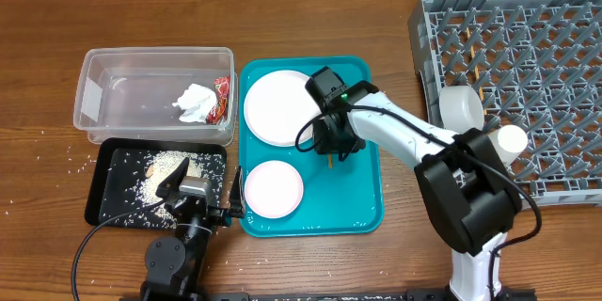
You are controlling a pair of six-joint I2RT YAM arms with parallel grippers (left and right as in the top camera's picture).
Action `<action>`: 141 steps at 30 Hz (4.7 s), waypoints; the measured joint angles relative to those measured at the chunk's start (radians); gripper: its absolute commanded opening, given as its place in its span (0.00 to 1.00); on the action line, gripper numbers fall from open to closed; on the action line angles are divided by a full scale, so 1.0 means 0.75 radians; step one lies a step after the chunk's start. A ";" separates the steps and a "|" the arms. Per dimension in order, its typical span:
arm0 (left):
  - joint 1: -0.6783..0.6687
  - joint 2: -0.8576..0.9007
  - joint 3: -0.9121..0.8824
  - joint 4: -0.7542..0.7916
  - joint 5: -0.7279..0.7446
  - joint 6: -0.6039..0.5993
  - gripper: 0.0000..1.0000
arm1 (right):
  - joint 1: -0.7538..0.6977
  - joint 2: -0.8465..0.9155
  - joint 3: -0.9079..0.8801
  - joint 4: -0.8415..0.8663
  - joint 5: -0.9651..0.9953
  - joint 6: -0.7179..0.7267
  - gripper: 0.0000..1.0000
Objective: Sort waste into correct bins and load items into the dishwasher
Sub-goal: 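Grasp the second wooden chopstick on the teal tray with right gripper, then insert the second chopstick into the grey rack beside the first, then grasp the small white bowl on the teal tray with right gripper, then place the small white bowl upside down in the grey rack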
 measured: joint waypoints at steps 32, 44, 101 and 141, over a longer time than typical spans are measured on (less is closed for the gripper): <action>0.000 0.000 0.000 0.000 0.000 0.000 1.00 | -0.942 -0.298 0.166 0.094 0.458 -0.859 0.04; 0.000 0.000 0.000 0.000 -0.001 -0.001 1.00 | -0.936 -0.266 0.165 0.024 0.634 -0.901 0.77; 0.000 0.000 0.000 0.000 -0.001 0.000 1.00 | 0.297 -0.299 -0.287 0.091 -0.141 0.427 0.06; 0.000 0.000 -0.001 0.001 -0.001 0.000 1.00 | -0.608 -0.060 0.175 0.526 1.680 -0.784 0.04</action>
